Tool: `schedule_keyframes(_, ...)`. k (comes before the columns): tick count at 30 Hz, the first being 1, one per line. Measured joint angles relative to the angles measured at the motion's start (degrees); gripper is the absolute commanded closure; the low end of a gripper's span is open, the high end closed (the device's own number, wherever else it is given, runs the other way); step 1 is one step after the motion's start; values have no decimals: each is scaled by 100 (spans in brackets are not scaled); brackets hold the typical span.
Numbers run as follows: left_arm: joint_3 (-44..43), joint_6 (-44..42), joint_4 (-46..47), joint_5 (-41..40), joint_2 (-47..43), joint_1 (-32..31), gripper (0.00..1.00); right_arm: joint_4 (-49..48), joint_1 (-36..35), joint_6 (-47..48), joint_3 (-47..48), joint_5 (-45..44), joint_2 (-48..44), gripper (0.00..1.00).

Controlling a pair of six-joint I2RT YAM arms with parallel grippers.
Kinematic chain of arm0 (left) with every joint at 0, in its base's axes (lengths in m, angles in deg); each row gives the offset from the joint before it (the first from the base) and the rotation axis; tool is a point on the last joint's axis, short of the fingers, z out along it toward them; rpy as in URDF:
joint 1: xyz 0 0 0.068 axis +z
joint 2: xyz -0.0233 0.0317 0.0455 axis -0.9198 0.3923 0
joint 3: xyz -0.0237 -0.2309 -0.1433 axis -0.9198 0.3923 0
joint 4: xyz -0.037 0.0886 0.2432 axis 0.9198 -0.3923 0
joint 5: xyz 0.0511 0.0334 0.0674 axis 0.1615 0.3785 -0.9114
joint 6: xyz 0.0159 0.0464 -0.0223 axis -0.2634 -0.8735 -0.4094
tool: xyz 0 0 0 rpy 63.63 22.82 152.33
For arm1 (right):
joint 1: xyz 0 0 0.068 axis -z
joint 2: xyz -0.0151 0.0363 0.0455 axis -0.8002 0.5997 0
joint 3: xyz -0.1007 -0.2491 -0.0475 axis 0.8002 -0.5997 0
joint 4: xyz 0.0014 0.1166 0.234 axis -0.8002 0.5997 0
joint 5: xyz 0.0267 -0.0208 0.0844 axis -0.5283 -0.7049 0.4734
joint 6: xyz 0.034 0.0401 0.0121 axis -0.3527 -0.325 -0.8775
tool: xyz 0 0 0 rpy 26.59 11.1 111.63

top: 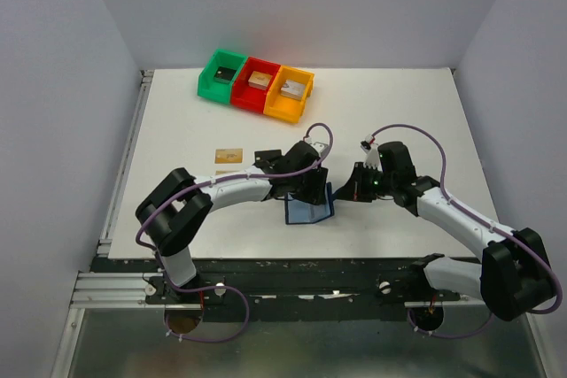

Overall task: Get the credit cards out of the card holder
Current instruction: Remove the credit card from the card holder.

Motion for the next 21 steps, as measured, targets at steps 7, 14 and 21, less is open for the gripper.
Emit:
schedule_keyframes(7,190,35,-35,-382,-299,-24,41,0,0,0,0,0,-20,100)
schedule_keyframes(14,297,46,-39,-619,-483,-24,39,2,0,0,0,0,-28,100)
schedule_keyframes(21,472,125,-44,-903,-654,-24,37,0,0,9,0,-2,-28,100)
